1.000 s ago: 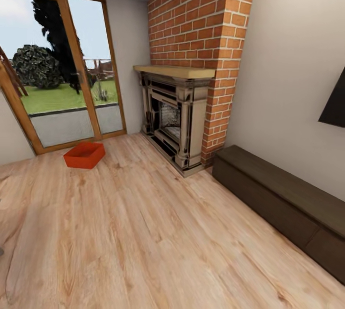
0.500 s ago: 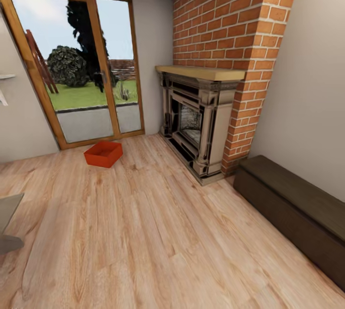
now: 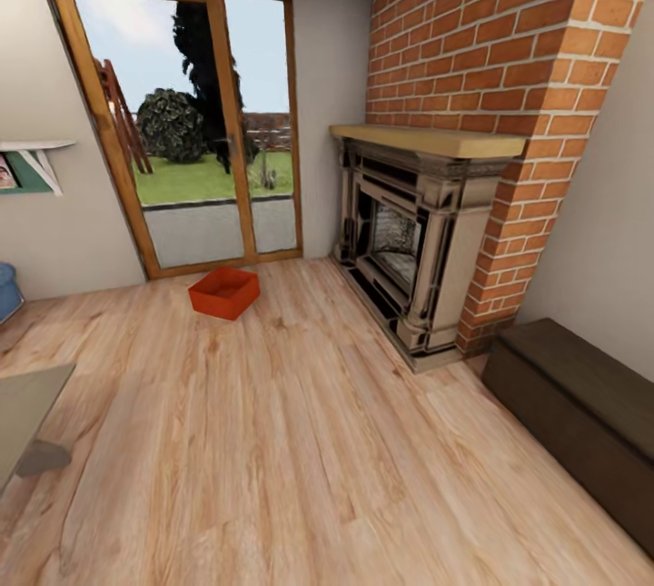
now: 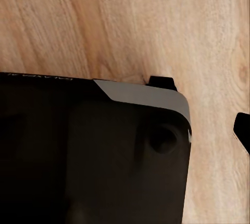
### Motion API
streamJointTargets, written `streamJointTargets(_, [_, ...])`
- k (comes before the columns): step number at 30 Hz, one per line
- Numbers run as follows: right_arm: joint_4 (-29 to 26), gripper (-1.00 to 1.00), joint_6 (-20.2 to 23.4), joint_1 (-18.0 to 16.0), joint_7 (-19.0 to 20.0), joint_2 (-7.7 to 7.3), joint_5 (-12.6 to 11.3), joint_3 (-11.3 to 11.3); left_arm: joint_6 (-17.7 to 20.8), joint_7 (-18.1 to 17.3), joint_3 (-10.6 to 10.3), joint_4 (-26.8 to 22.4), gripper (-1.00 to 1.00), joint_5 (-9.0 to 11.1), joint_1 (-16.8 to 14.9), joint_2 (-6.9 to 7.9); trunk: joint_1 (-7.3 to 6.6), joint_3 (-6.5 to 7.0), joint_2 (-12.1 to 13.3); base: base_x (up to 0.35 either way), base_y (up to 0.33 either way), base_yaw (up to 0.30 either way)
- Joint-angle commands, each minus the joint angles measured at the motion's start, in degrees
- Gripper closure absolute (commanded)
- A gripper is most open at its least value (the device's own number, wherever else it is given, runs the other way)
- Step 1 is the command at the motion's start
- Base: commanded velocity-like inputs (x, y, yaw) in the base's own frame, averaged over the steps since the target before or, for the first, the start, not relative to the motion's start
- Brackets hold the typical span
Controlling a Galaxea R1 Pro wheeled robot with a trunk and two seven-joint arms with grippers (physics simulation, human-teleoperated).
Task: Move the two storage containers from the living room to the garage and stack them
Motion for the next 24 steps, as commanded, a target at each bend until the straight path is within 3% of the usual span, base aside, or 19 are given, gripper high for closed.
streamJointTargets(1, [0.14,-1.00,-0.25,-0.06,-0.10,0.04,-0.46,0.48,0.21,0.09,0.11,-0.02,-1.00,0.33,-0.04,0.00,0.04,-0.06,-0.03,0.324,0.000,0.012])
streamJointTargets(24, [0.14,-1.00,-0.28,-0.06,-0.10,0.04,-0.55,0.48,0.25,0.09,0.11,-0.02,-1.00,0.33,-0.04,0.00,0.04,-0.06,-0.03,0.324,0.000,0.011])
